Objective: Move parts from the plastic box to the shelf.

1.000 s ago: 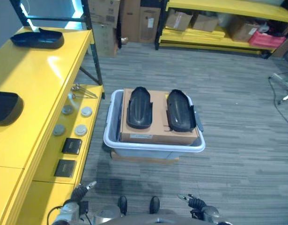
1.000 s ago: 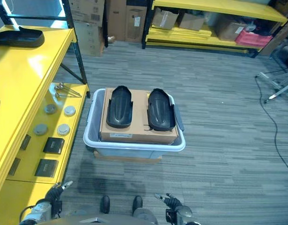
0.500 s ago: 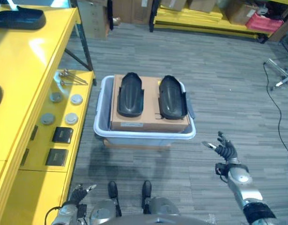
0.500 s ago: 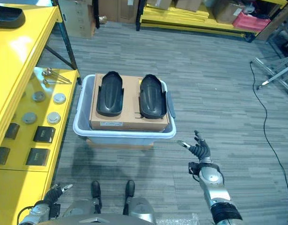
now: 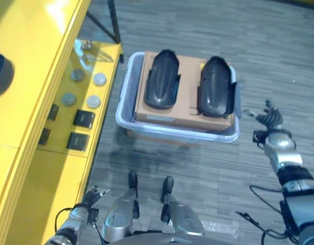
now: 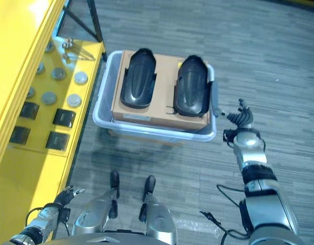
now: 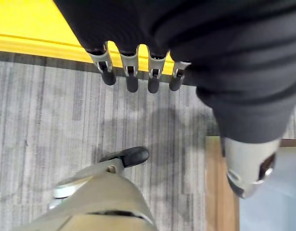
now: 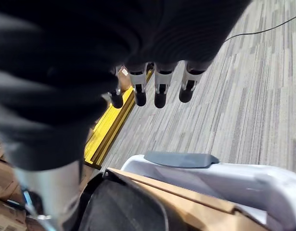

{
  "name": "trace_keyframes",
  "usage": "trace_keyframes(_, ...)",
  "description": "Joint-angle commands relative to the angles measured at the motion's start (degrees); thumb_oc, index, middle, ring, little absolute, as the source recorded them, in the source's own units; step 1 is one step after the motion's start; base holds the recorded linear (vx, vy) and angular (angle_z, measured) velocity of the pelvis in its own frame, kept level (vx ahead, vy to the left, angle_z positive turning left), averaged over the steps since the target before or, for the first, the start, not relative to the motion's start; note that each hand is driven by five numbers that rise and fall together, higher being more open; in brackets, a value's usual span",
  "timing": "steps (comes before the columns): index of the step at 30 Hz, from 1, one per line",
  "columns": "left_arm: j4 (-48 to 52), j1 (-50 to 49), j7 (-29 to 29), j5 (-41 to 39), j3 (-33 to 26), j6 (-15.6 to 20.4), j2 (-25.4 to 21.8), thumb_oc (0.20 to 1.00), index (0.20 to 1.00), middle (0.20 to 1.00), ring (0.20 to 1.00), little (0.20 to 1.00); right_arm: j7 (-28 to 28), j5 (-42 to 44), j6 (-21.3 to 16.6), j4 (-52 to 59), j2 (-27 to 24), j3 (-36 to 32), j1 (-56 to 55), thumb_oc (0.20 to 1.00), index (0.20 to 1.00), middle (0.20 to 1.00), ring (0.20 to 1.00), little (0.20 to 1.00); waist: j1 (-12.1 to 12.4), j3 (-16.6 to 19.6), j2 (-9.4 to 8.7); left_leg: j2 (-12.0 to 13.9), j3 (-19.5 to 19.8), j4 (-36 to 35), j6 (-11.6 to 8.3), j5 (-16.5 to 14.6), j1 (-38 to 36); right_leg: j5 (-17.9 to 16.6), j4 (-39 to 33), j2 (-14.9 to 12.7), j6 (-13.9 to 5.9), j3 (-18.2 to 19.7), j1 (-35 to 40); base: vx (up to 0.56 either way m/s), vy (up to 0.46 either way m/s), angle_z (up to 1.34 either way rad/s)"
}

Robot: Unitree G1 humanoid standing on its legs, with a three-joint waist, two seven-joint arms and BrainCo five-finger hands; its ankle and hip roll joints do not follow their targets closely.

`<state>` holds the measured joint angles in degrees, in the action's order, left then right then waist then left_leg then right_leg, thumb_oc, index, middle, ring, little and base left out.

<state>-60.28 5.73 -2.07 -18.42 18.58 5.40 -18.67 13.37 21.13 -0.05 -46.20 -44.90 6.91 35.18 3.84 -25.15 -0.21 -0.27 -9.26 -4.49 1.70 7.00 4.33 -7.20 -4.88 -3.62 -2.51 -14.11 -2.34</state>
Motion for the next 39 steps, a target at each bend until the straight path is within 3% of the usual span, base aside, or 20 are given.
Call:
trace_keyframes(1,-1.9,1.9,0.7,-3.1,2.9,2.2,-1.3,1.000,1.000,1.000,1.000,1.000,2.4,3.3,-0.1,-0.6,-7.0,4.5,3.7,1.000,1.000,1.000,1.000,1.000,1.0,1.2,-0.19,2.9,4.8,2.4,-3.54,-6.4,0.9,7.1,3.4,-2.5,-2.37,0.3,0.1,-0.01,0.032,0.14)
trace_keyframes(6,-0.9,3.1,1.8,-5.2,4.7,3.1,-1.5,1.000,1.000,1.000,1.000,1.000,3.3,0.6,2.1,-7.2,-10.4,9.9,12.9,1.000,1.000,1.000,1.000,1.000,1.9,-1.4,1.71,2.2,6.6,3.2,-3.77,-5.9,3.5,7.4,4.8,-3.3,-1.93,-0.2,-2.3,-0.01,0.031,0.11)
trace_keyframes(12,1.0,5.1,2.2,-7.6,6.8,3.9,-1.7,1.000,1.000,1.000,1.000,1.000,5.6,0.1,8.7,-13.4,-11.2,13.8,20.8,1.000,1.000,1.000,1.000,1.000,2.8,-4.4,3.29,1.6,7.8,3.7,-3.54,-5.1,6.5,8.0,7.9,-3.9,-1.84,-0.7,-6.3,-0.03,0.019,0.11)
trace_keyframes(18,1.7,6.7,2.0,-9.8,8.5,3.8,-1.5,1.000,1.000,1.000,1.000,1.000,-1.6,-3.2,13.9,-20.4,-9.8,18.1,26.5,1.000,1.000,1.000,1.000,1.000,3.9,-4.6,5.03,1.3,8.9,5.4,-3.24,-4.5,12.2,9.0,12.6,-4.8,-1.52,-1.0,-13.2,-0.03,0.027,0.09)
trace_keyframes(19,1.8,6.8,1.9,-10.0,8.6,3.8,-1.5,1.000,1.000,1.000,1.000,1.000,-2.3,-3.4,14.5,-20.7,-9.7,18.5,26.7,0.818,0.818,0.818,0.818,0.818,4.0,-4.6,5.13,1.3,8.9,5.6,-3.21,-4.5,12.7,9.1,13.0,-4.9,-1.48,-1.0,-13.7,-0.05,-0.007,0.02)
trace_keyframes(20,1.9,6.8,2.3,-10.0,8.8,4.1,-1.9,1.000,1.000,1.000,1.000,1.000,-4.7,-4.5,17.4,-22.1,-8.8,19.7,27.0,0.200,0.200,0.200,0.200,0.200,4.3,-4.6,5.45,1.1,9.3,7.0,-3.04,-4.7,14.4,9.9,14.7,-5.1,-1.26,-1.1,-15.4,-0.04,-0.020,-0.01)
trace_keyframes(23,2.0,6.6,2.5,-9.5,8.9,4.5,-2.1,1.000,1.000,1.000,1.000,1.000,-6.6,-6.1,17.7,-24.0,-7.7,20.4,26.2,0.200,0.200,0.200,0.200,0.200,4.7,-4.6,5.92,1.2,9.6,7.8,-2.87,-4.7,15.5,10.3,15.9,-5.2,-0.87,-1.3,-16.5,-0.03,-0.013,0.04)
trace_keyframes(28,1.7,5.8,2.6,-7.8,8.8,7.9,-2.2,1.000,1.000,1.000,1.000,1.000,-2.0,-2.8,16.9,-26.3,-5.7,18.8,23.6,0.200,0.200,0.200,0.200,0.200,5.4,-4.6,6.36,1.0,10.3,7.4,-2.74,-5.0,13.9,10.4,15.2,-5.3,-0.60,-2.1,-14.6,-0.04,-0.015,0.10)
trace_keyframes(31,2.4,5.8,0.5,-5.3,8.4,10.6,-2.4,1.000,1.000,1.000,1.000,1.000,0.4,-2.7,13.2,-26.2,-6.2,16.8,22.3,0.200,0.200,0.200,0.200,0.200,5.2,-4.6,6.04,1.1,10.1,5.5,-3.09,-4.9,10.1,10.0,13.1,-5.0,-0.85,-2.5,-10.9,-0.06,-0.013,0.04)
trace_keyframes(34,3.6,6.1,-1.5,-3.6,7.8,12.1,-3.1,1.000,1.000,1.000,1.000,1.000,1.9,-4.7,12.3,-24.9,-6.7,15.6,21.3,0.200,0.200,0.200,0.200,0.200,4.8,-4.6,5.54,1.1,9.6,3.9,-3.60,-4.7,6.3,9.3,10.9,-4.7,-1.25,-2.6,-7.1,-0.04,-0.008,0.06)
trace_keyframes(36,8.8,6.0,-1.6,-4.0,7.5,12.3,-4.7,1.000,1.000,1.000,1.000,1.000,5.3,-6.2,8.9,-21.9,-8.0,13.8,17.5,0.200,0.200,0.200,0.200,0.200,4.0,-1.4,4.30,1.6,8.6,1.1,-4.54,-4.2,2.5,7.9,7.0,-4.1,-2.03,-2.8,-3.2,0.00,0.000,0.00)
trace_keyframes(39,16.0,5.7,-1.4,-3.5,7.5,10.8,-6.7,1.000,1.000,1.000,1.000,1.000,9.0,-9.6,8.0,-15.8,-9.1,12.4,13.3,0.200,0.200,0.200,0.200,0.200,3.2,1.6,3.07,1.9,7.7,0.0,-5.20,-3.8,0.7,6.7,4.7,-3.7,-2.60,-3.0,-0.7,0.00,0.000,0.00)
